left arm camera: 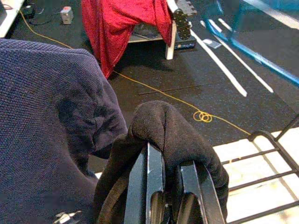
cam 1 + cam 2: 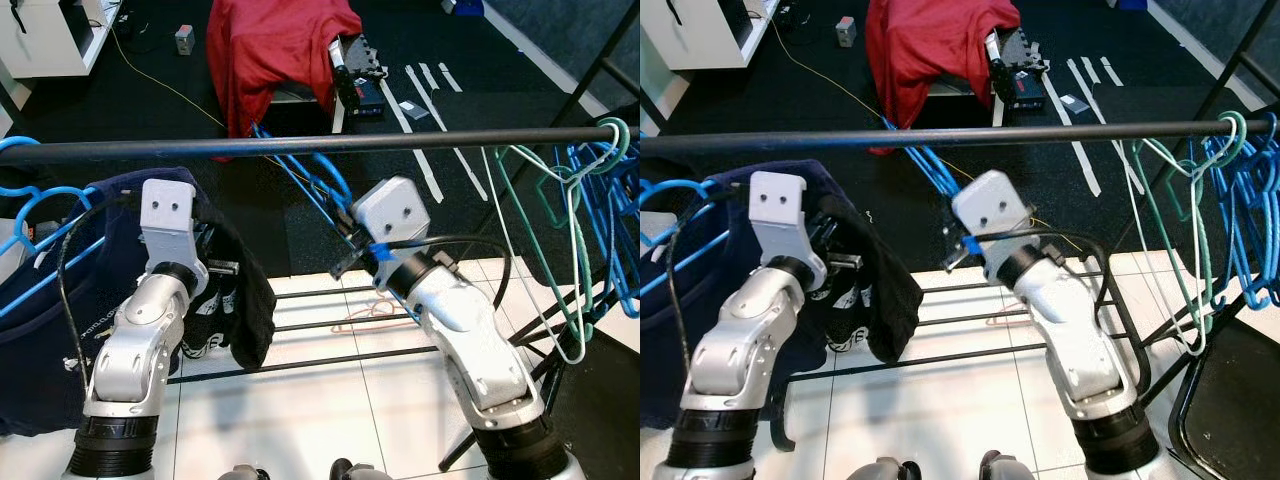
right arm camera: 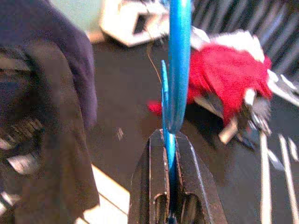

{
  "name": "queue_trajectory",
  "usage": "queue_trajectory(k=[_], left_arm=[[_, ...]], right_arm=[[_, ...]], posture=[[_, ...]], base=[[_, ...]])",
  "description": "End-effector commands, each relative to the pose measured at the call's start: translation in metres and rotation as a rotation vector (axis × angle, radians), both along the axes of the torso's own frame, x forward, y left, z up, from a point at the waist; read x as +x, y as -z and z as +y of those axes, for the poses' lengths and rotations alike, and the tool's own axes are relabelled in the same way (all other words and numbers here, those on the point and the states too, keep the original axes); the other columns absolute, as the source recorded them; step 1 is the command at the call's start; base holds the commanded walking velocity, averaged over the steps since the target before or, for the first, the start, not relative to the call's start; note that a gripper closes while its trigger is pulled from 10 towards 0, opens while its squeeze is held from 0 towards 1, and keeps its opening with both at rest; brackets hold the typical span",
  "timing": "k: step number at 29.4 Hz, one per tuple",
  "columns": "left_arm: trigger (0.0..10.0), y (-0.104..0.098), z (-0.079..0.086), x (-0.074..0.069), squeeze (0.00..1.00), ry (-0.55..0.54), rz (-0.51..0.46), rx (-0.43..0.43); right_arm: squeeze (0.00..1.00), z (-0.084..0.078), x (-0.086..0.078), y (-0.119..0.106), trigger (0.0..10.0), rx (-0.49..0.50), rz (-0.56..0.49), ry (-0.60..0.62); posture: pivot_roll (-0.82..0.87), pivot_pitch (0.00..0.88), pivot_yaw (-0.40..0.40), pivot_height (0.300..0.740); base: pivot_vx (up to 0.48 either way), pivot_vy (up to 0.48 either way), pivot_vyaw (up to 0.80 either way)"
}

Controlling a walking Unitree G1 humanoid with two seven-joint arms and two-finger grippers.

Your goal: Hang hanger

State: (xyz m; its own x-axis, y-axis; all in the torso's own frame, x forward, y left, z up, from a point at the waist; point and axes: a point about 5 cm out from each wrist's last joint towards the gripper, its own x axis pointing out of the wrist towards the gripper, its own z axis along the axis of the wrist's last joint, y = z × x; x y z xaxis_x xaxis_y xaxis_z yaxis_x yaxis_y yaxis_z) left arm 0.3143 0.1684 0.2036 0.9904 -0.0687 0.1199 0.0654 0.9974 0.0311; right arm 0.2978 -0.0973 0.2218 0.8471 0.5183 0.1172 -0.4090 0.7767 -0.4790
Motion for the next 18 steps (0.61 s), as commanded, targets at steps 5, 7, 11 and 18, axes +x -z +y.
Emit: queue_trajectory(k=[5, 7, 11, 18], left_arm=[[10.0, -0.001, -0.001, -0.006, 0.00, 0.009, -0.007, 0.000], [10.0, -0.001, 0.000, -0.006, 0.00, 0.009, -0.007, 0.001], [10.0, 0.000, 0.000, -0.006, 0.00, 0.005, -0.010, -0.014], [10.0, 0.001, 0.000, -0.007, 0.00, 0.003, -0.011, -0.028]], right_arm=[[0.00, -0.014, 0.000, 0.021, 0.0, -0.146, 0.107, 0.138], [0.00, -0.014, 0.000, 0.022, 0.0, -0.136, 0.120, 0.146], [0.00, -0.017, 0.000, 0.021, 0.0, -0.224, 0.093, 0.169], [0.00, -0.017, -0.002, 0.011, 0.0, -0.231, -0.023, 0.203]], posture=[[-0.05, 0.242, -0.031, 0.740], [-0.05, 0.242, -0.031, 0.740], [-0.05, 0.234, -0.032, 0.740], [-0.06, 0.228, -0.037, 0.740]], base=[[0.000, 0.000, 0.00], [0.000, 0.000, 0.00], [0.000, 0.000, 0.00], [0.000, 0.000, 0.00]])
